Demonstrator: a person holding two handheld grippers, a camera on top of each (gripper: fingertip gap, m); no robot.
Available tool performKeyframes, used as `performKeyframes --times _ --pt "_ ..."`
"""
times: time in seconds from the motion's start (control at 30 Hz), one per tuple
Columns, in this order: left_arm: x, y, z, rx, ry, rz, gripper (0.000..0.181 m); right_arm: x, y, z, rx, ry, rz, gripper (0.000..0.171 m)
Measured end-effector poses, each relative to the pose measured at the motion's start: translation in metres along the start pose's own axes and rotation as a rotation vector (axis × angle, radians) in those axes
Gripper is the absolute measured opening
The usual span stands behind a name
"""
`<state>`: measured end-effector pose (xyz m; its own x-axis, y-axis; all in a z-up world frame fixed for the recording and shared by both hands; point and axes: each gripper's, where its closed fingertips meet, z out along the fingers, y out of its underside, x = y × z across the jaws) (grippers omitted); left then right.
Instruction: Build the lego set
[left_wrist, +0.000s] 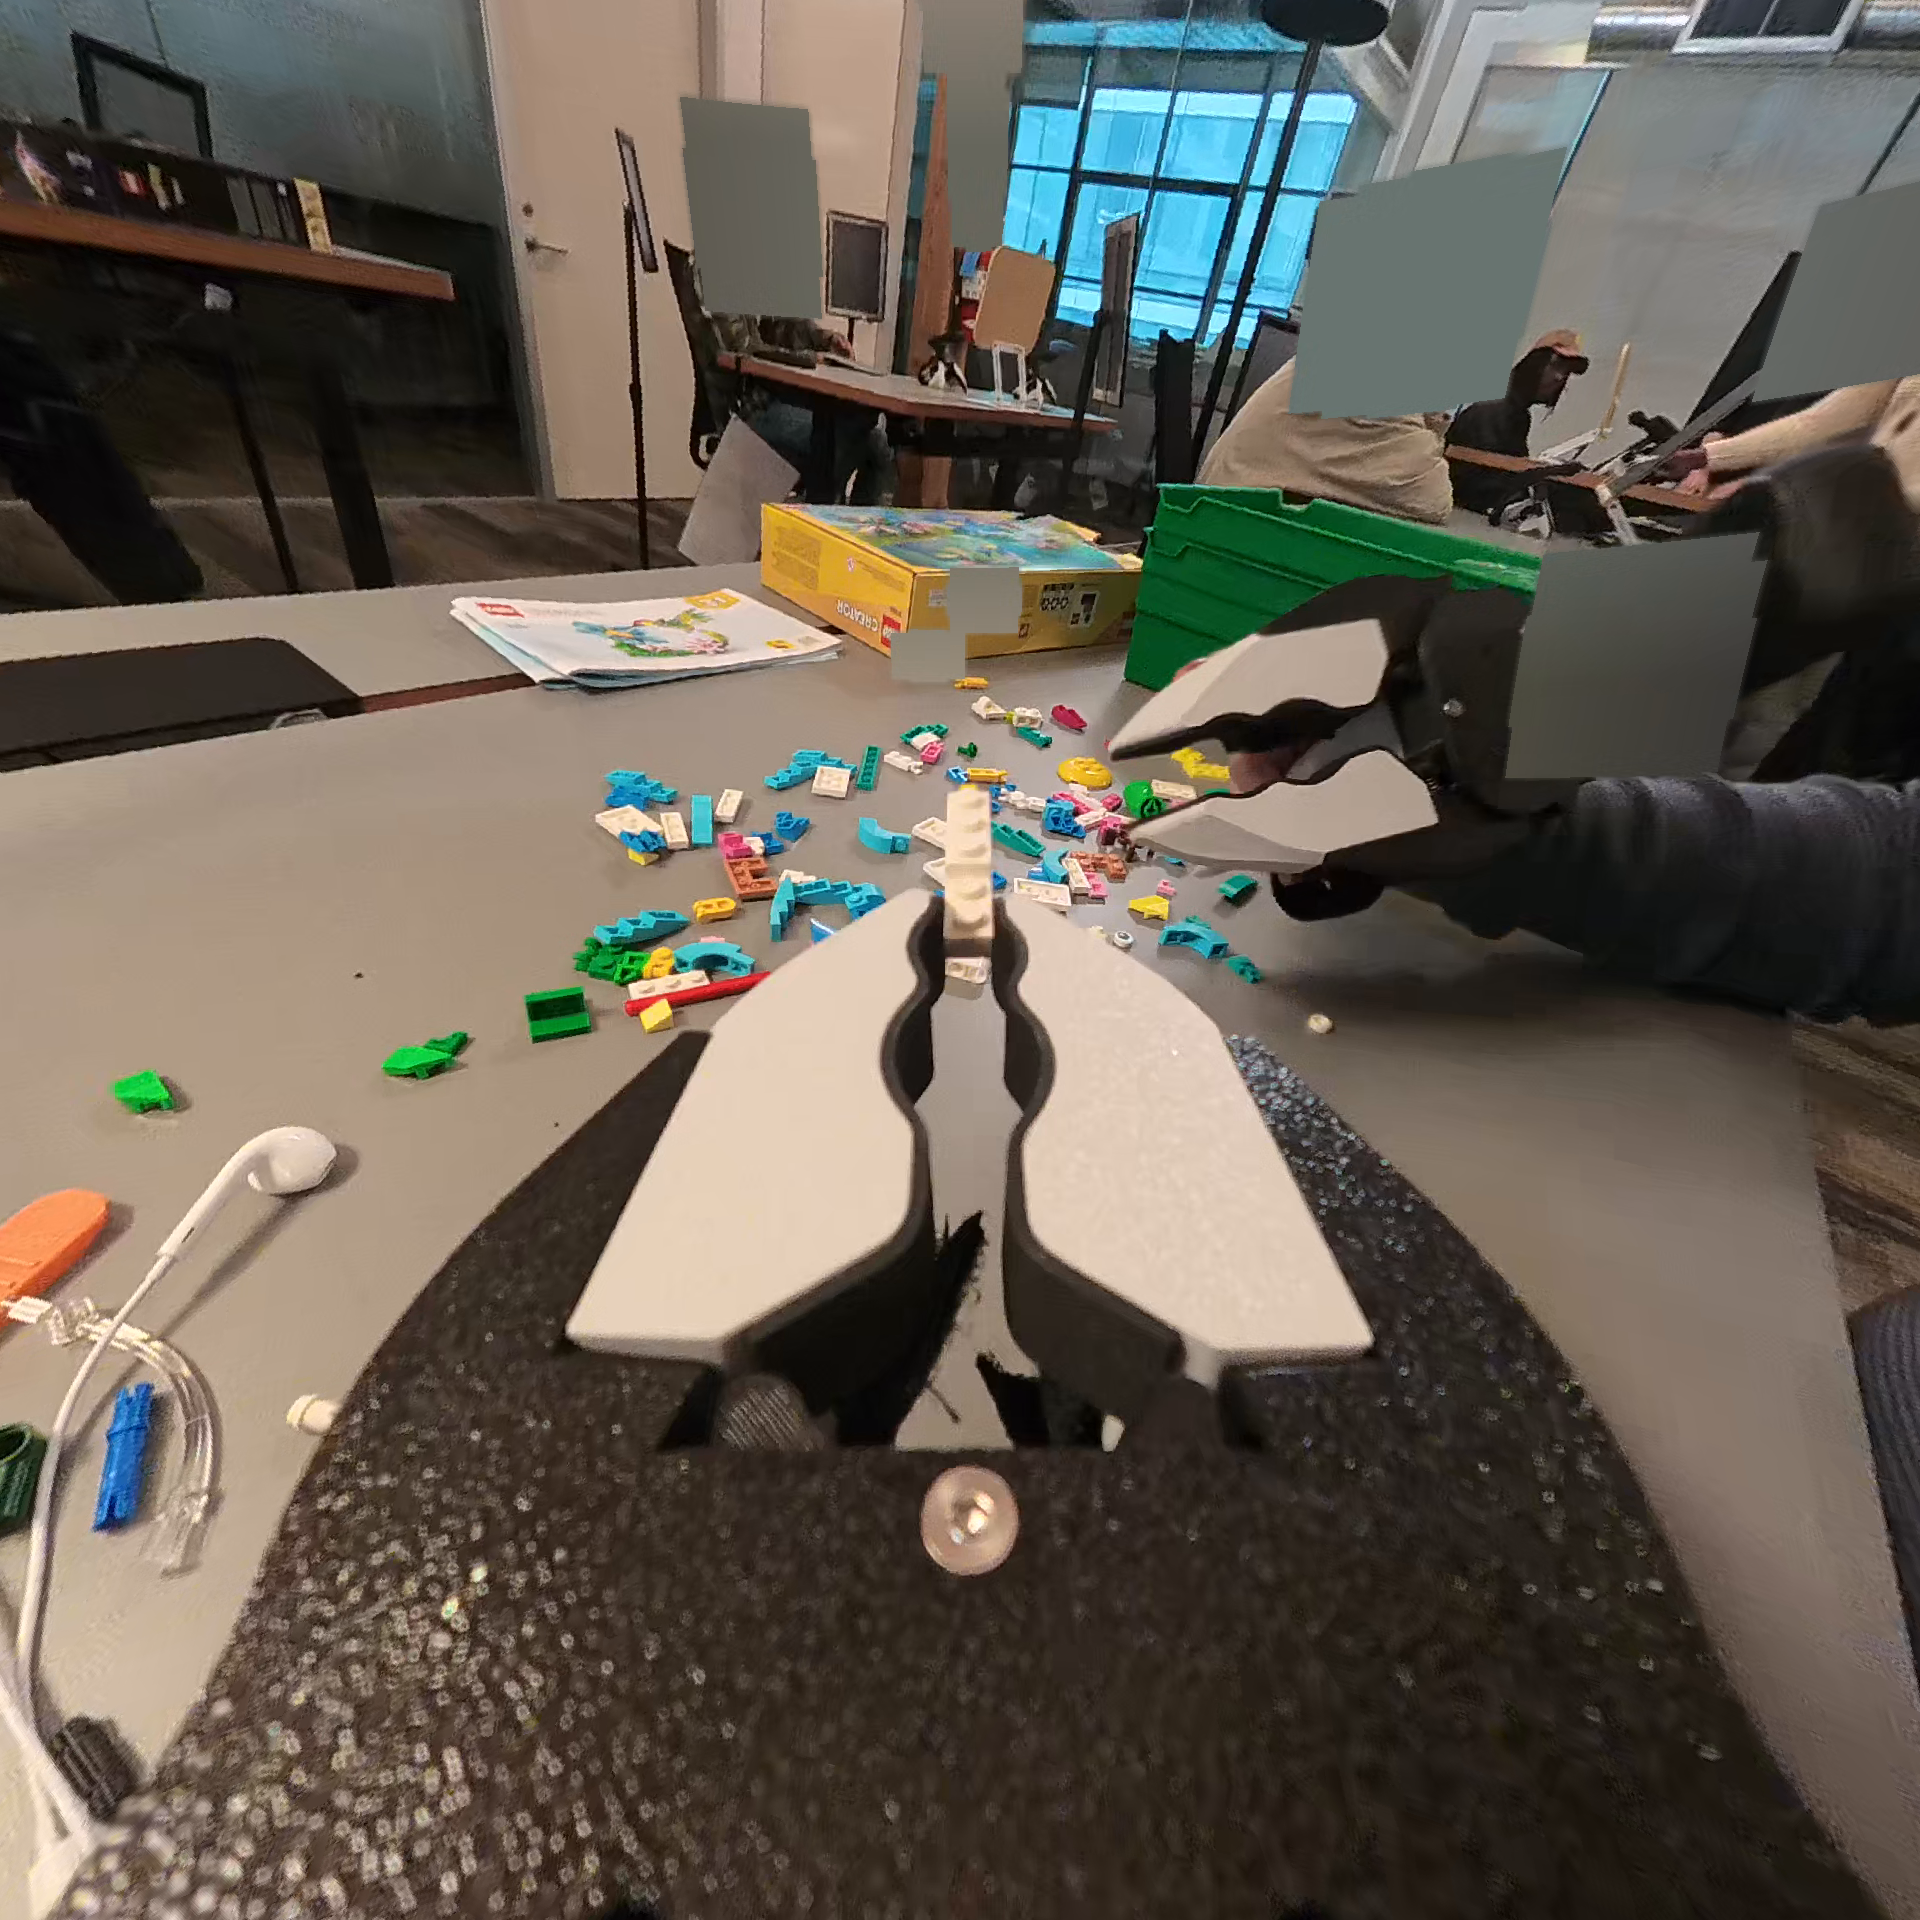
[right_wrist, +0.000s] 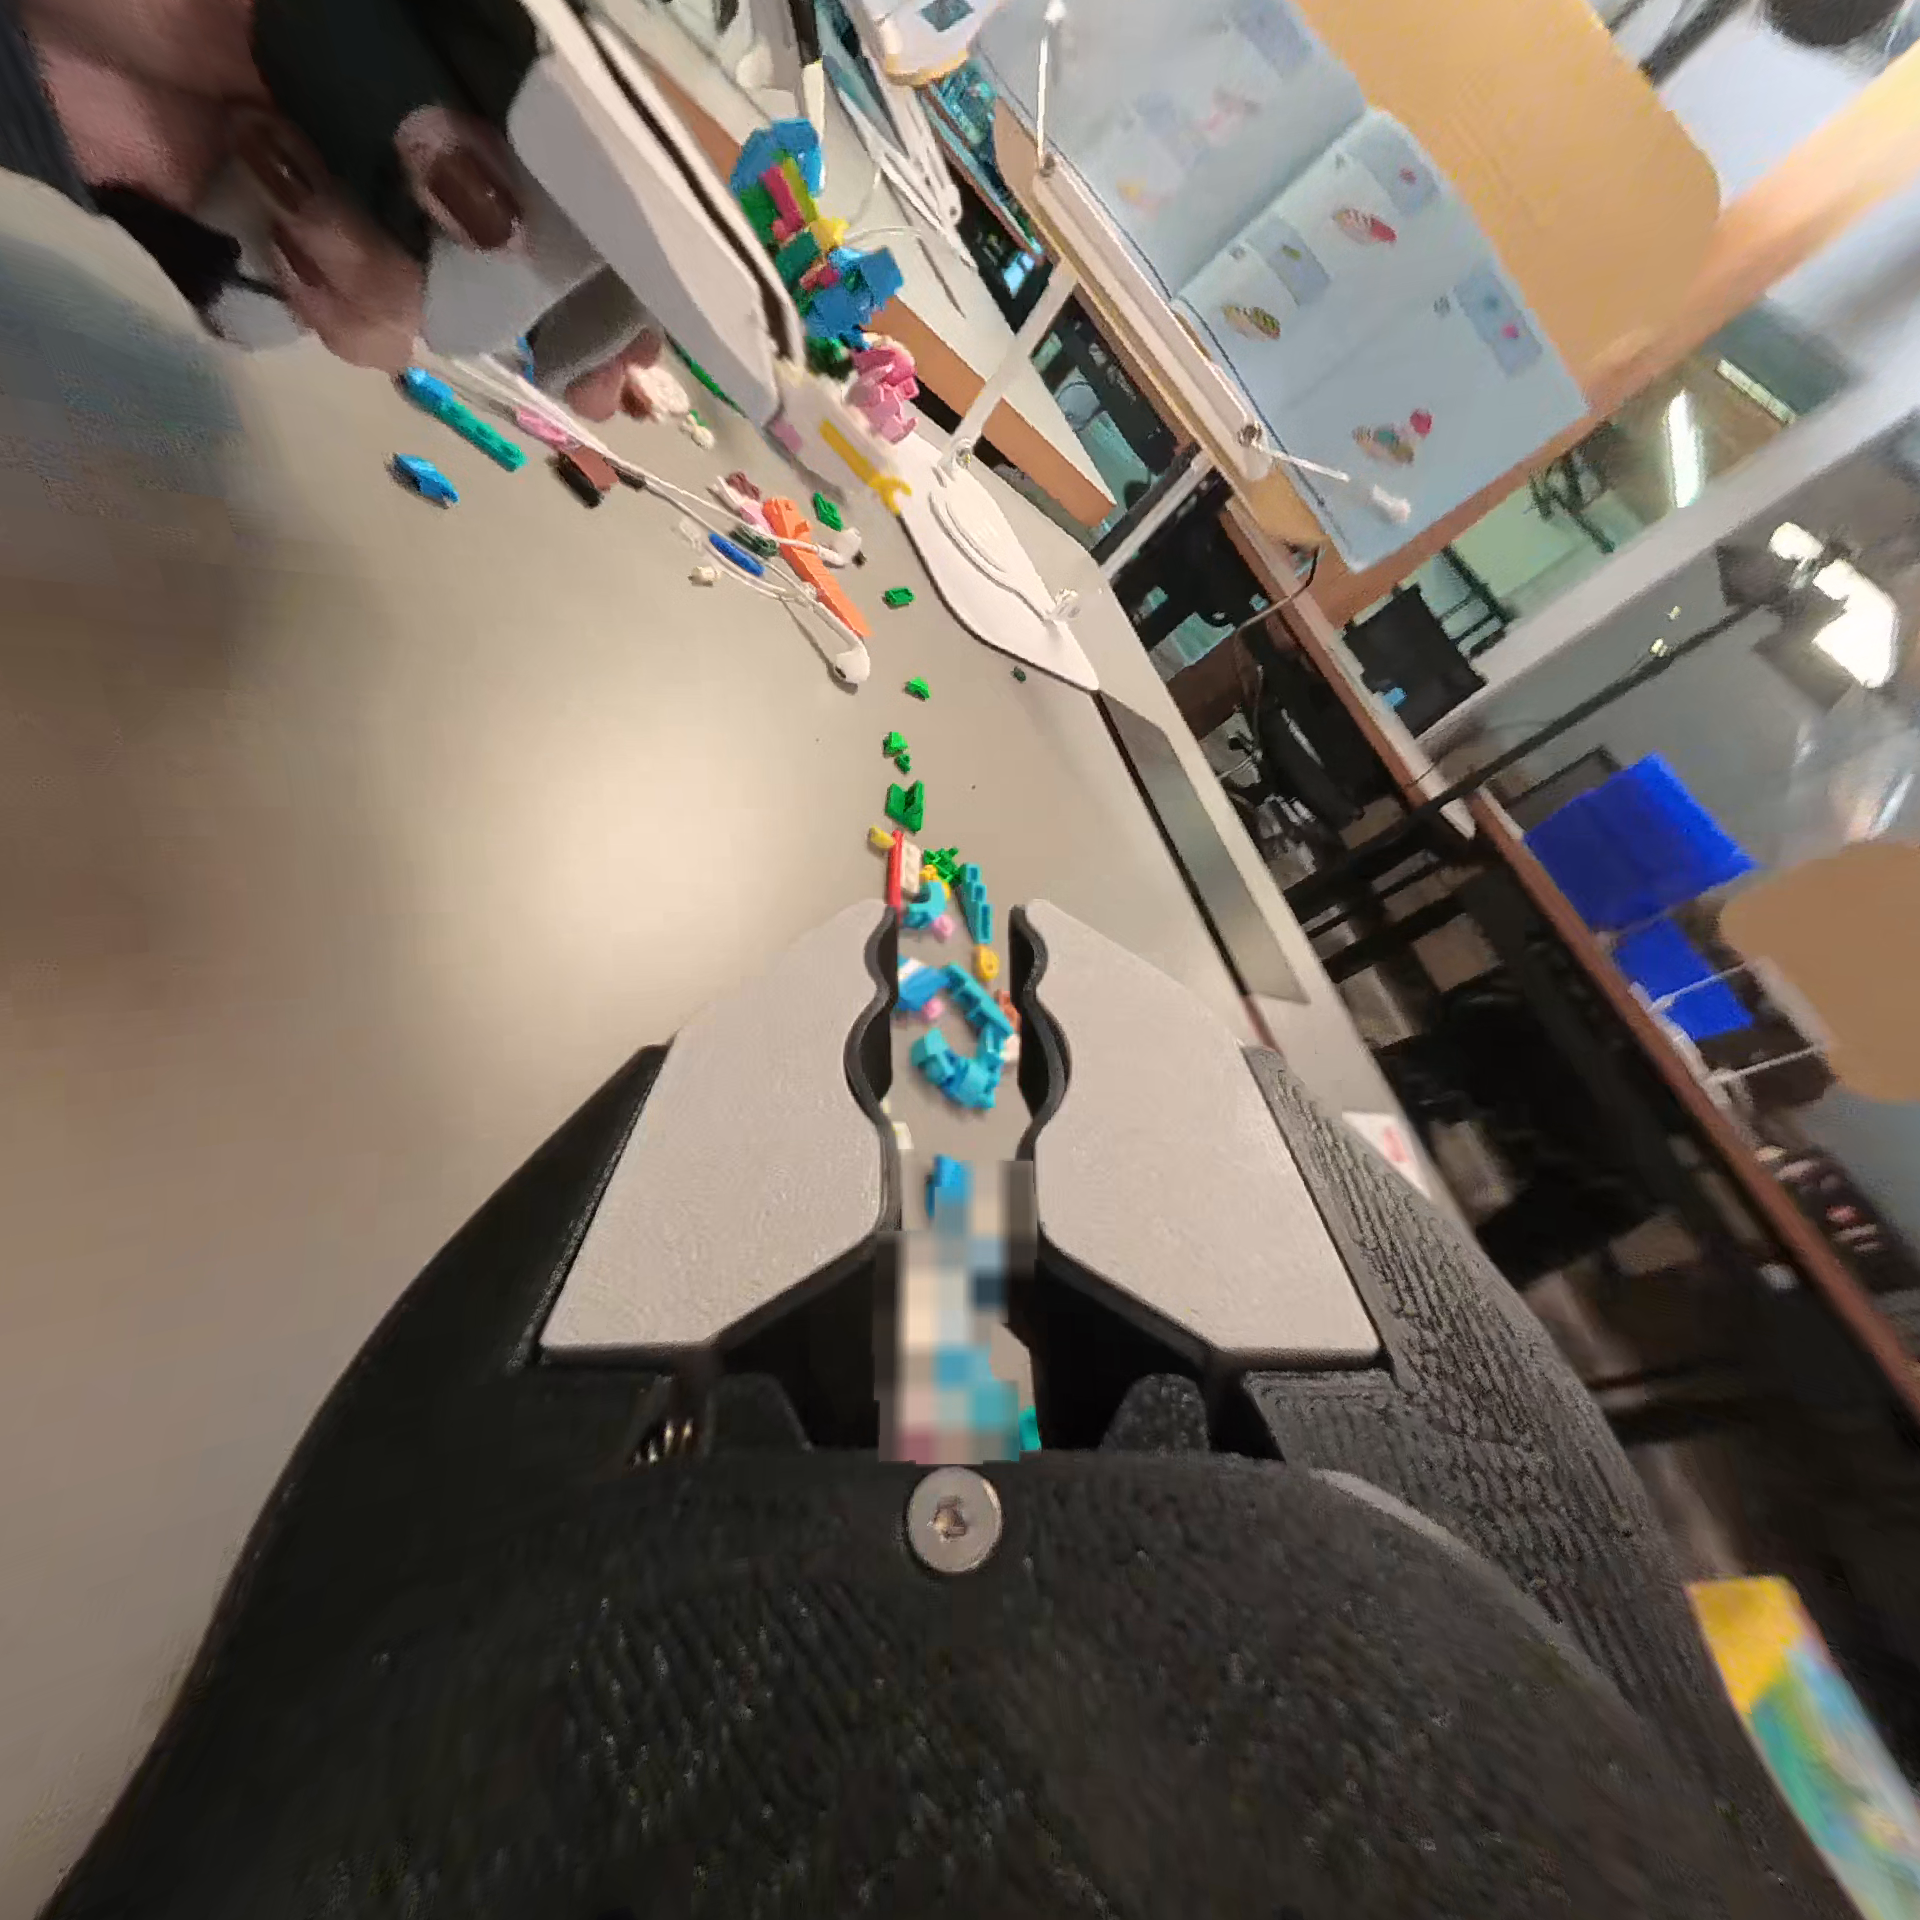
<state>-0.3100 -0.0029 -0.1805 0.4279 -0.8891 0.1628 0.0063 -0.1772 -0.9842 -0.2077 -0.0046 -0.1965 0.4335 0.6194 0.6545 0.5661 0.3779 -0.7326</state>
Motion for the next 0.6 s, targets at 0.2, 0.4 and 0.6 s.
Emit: performKeyframes --times 0.2,0.4,0.6 --pt "0.004 0.011 0.004 -0.045 0.021 0.018 0.008 0.002 0.005 -0.007 0.029 -0.016 0.158 0.018" --pt "0.032 0.042 0.008 -0.267 0.156 0.066 0.008 -0.023 -0.006 -0.005 0.007 -0.243 0.208 0.02" --pt "0.062 0.054 0.014 -0.311 0.263 0.258 0.008 -0.066 -0.033 -0.004 -0.024 -0.632 0.222 0.034"
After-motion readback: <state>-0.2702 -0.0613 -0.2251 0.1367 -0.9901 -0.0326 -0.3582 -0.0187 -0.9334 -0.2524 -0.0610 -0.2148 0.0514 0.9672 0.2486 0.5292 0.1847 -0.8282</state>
